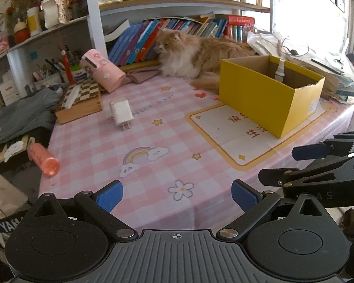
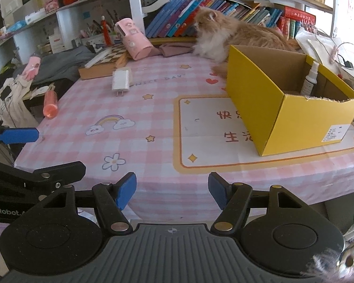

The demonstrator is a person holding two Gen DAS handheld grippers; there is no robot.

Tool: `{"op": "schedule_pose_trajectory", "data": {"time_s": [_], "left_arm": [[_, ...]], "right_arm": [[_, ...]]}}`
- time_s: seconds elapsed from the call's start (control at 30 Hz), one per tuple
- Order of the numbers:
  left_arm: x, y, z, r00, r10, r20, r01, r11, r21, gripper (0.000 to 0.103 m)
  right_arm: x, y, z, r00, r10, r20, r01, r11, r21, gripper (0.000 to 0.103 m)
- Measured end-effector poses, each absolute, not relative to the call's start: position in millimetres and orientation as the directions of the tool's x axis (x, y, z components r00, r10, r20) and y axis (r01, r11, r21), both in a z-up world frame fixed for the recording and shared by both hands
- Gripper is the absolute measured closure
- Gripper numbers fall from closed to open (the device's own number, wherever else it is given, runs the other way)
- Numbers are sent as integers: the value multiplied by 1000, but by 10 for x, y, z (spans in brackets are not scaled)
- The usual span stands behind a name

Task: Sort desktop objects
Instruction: 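Move both tools back toward the white charger block on the table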

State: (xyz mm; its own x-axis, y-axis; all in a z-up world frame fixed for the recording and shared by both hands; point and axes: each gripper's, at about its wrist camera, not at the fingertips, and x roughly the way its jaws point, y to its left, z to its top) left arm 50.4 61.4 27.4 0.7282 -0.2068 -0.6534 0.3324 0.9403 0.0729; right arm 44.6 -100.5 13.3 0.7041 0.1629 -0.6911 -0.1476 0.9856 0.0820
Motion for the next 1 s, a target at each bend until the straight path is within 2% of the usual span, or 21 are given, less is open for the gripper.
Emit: {"op": "schedule_pose_trajectory", "data": {"time_s": [1.0], "left_arm": [[692, 933, 218, 732, -132, -669, 197, 980, 23, 3]], "right_arm": [[802, -683, 106, 662, 256, -704, -290, 954, 75, 38]]}}
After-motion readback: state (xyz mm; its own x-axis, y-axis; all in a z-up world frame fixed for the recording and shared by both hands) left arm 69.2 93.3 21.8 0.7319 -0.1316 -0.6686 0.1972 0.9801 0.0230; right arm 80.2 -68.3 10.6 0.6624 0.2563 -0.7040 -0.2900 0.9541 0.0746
